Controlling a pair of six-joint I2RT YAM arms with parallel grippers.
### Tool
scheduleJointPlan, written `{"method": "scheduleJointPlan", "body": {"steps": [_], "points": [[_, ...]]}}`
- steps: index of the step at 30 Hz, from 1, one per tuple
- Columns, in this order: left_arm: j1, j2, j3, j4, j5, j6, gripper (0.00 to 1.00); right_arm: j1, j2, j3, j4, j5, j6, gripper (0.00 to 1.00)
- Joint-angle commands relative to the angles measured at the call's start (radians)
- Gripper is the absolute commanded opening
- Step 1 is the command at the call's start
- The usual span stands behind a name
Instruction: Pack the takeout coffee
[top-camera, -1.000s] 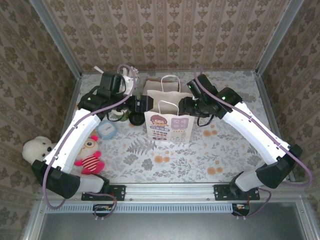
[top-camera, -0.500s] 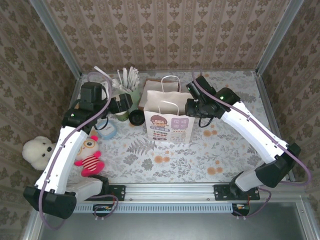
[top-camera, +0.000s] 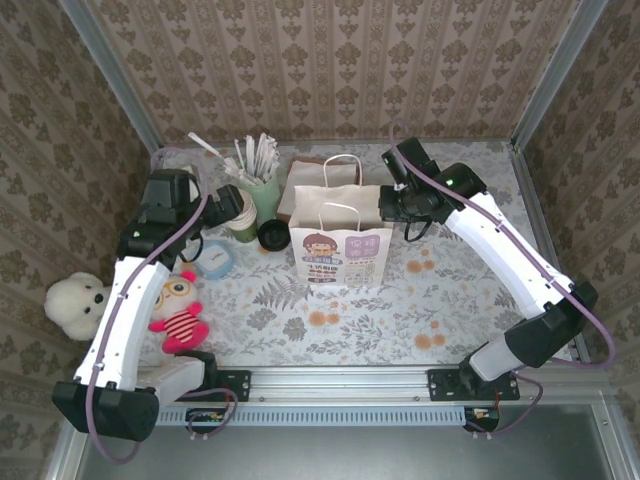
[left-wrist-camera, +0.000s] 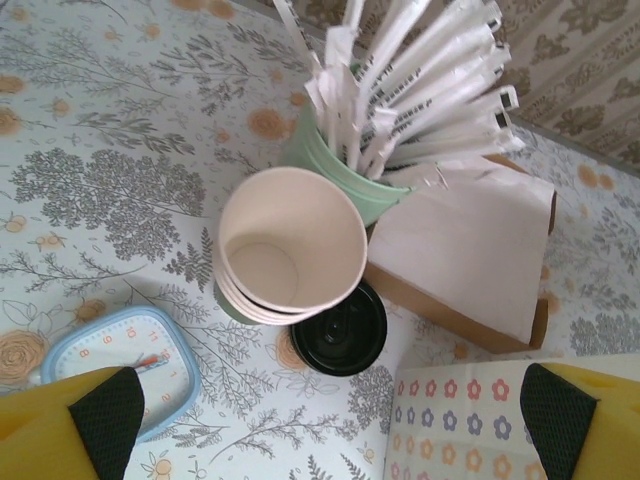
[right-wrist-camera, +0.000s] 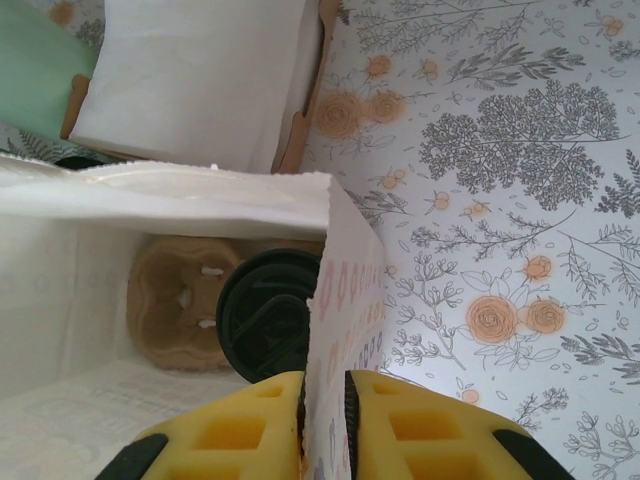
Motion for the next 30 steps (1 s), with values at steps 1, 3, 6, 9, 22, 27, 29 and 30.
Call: {"method": "scheduleJointPlan", "body": {"steps": [1, 3, 6, 9, 22, 27, 29, 30], "points": [[0.033, 0.020, 0.063, 0.017, 0.033, 0.022, 1.00, -0.005, 0.005, 0.013, -0.001, -0.015, -0.014, 0.22], [0.053, 0.037, 0.076, 0.029, 0.031, 0.040, 1.00, -0.007, -0.008, 0.012, 0.031, -0.018, -0.020, 0.23], [0.094, 0.076, 0.097, 0.057, 0.025, 0.054, 1.00, -0.007, -0.050, -0.002, 0.108, 0.005, -0.024, 0.38], [0.147, 0.123, 0.123, 0.087, 0.046, 0.040, 1.00, -0.007, -0.132, -0.058, 0.236, 0.044, -0.054, 0.58], [0.274, 0.459, 0.316, 0.314, 0.131, -0.033, 0.97, -0.037, -0.527, -0.474, 0.805, 0.128, -0.201, 1.00], [0.275, 0.651, 0.507, 0.284, 0.185, -0.096, 0.89, -0.087, -0.564, -0.597, 0.876, 0.107, -0.132, 1.00], [0.266, 0.701, 0.541, 0.286, 0.160, -0.120, 0.87, -0.114, -0.557, -0.593, 0.817, 0.131, -0.080, 1.00], [0.259, 0.722, 0.556, 0.279, 0.126, -0.123, 0.87, -0.123, -0.552, -0.588, 0.787, 0.132, -0.070, 1.00]]}}
